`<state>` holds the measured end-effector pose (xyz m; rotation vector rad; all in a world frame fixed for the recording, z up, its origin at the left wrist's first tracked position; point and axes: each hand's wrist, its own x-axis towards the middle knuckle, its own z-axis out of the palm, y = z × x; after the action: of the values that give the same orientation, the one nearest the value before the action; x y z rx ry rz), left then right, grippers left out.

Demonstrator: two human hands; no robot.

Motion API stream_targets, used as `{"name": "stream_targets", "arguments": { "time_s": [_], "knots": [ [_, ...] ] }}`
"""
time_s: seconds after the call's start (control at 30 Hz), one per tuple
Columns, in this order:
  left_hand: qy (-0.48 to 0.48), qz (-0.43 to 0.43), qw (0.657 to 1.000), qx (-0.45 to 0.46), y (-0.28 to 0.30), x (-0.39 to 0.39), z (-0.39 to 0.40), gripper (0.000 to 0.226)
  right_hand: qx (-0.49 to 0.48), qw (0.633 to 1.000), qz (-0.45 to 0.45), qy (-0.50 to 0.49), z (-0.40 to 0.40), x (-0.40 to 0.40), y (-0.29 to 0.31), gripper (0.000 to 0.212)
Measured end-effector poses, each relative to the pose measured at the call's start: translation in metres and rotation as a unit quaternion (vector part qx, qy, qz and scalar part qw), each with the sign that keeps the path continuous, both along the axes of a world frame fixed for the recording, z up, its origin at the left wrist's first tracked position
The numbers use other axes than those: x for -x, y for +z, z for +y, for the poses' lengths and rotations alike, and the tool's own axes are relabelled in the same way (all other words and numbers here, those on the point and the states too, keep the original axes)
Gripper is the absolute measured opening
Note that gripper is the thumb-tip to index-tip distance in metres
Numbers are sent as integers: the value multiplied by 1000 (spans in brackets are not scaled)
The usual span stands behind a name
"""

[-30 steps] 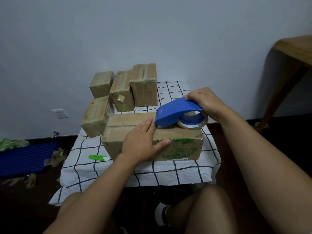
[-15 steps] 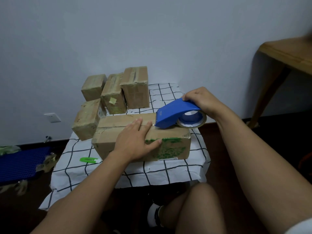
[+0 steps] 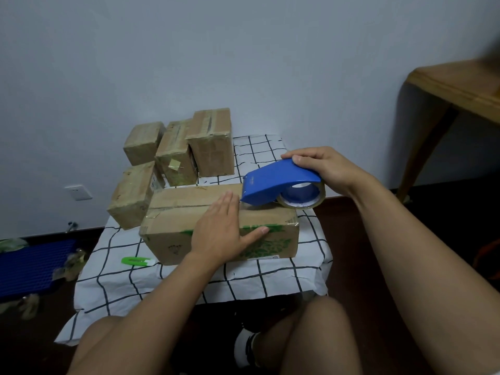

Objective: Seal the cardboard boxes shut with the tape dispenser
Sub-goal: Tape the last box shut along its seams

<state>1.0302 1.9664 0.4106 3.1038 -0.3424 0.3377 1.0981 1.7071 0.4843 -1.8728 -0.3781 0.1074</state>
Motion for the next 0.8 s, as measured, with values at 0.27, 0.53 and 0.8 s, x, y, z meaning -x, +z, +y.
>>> {"name": "stream_targets", "arguments": {
  "time_s": [0.27,0.53,0.8],
  "knots": [
    [3,-6,1000,4,-2,-2,1,114,21,999,-9,28,-1,10,2,23],
    [5,-15,1000,8,-4,-1,1,114,115,988,-92,45,0,15,-4,37],
    [-1,-17,1000,16,-4,-2,3,103,14,997,-71,-9,0,17,-14,36]
  ]
}}
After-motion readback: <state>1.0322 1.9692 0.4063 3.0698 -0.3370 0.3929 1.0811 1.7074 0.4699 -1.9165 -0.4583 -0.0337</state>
